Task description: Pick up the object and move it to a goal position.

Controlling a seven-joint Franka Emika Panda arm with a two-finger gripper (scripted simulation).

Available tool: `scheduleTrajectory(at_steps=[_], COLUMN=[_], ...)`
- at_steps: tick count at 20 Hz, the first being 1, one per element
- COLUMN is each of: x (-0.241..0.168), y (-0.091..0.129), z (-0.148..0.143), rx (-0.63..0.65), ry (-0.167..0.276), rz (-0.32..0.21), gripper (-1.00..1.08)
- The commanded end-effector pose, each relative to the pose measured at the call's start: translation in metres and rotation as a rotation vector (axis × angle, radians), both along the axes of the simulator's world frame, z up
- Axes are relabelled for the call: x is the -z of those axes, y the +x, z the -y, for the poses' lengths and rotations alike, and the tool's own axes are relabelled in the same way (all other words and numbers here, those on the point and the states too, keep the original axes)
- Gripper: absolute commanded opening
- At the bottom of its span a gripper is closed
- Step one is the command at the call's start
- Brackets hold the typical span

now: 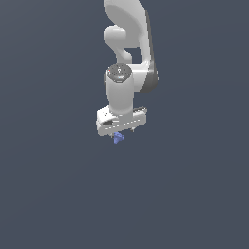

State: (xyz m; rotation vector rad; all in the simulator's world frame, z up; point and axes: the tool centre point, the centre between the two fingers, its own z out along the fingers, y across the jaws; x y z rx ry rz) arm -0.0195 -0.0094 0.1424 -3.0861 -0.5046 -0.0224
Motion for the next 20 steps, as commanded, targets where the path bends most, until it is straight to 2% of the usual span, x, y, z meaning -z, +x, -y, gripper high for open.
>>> scheduleTrajectory(at_steps=[1, 20], x=[0.006, 0.045], y=[-0.004, -0.034], z=[0.003, 0.022], rx=[-0.068, -0.575], ry=[-0.004, -0.020], rz=[0.000, -0.004], gripper=[1.00, 1.00])
